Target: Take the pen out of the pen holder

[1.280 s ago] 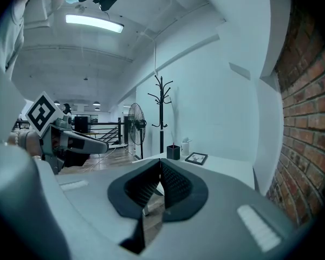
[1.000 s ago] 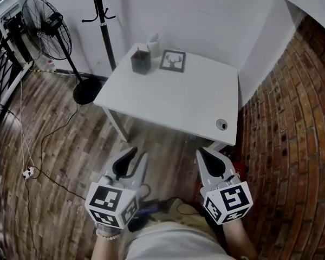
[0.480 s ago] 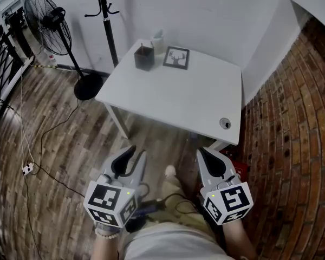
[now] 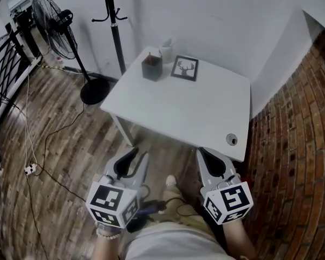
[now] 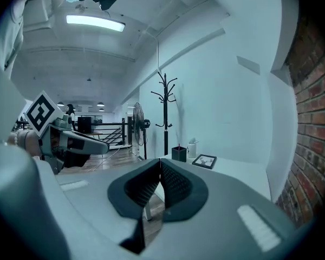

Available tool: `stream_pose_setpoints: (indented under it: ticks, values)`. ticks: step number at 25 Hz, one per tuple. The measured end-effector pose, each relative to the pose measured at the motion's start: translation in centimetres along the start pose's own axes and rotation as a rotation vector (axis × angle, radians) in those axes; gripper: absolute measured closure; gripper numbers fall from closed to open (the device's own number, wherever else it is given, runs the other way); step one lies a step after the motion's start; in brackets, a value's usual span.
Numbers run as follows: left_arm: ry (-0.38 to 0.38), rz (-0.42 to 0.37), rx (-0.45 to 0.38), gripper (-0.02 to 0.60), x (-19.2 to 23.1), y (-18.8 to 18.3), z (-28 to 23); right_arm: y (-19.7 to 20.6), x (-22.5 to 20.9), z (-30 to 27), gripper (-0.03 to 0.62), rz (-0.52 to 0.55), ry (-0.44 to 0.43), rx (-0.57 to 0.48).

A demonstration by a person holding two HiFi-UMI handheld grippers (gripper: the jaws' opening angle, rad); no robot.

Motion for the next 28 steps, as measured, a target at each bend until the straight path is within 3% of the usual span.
stream_pose_setpoints:
  ticks: [28]
  values:
    - [-0.079,0.016,-0.010,0.485,5.5,-6.2,-14.8,-2.1,-11.9,-13.7,0.589,0.001,-0.090,0.007]
Point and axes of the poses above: the fingertips, and each gripper's own axes: z backward along the fingers, x to its left, y out of its underside, the point moved 1 cm from there along z, backward along the fingers, and after that the axes turned 4 degrees about z, right-handed, at the moved point
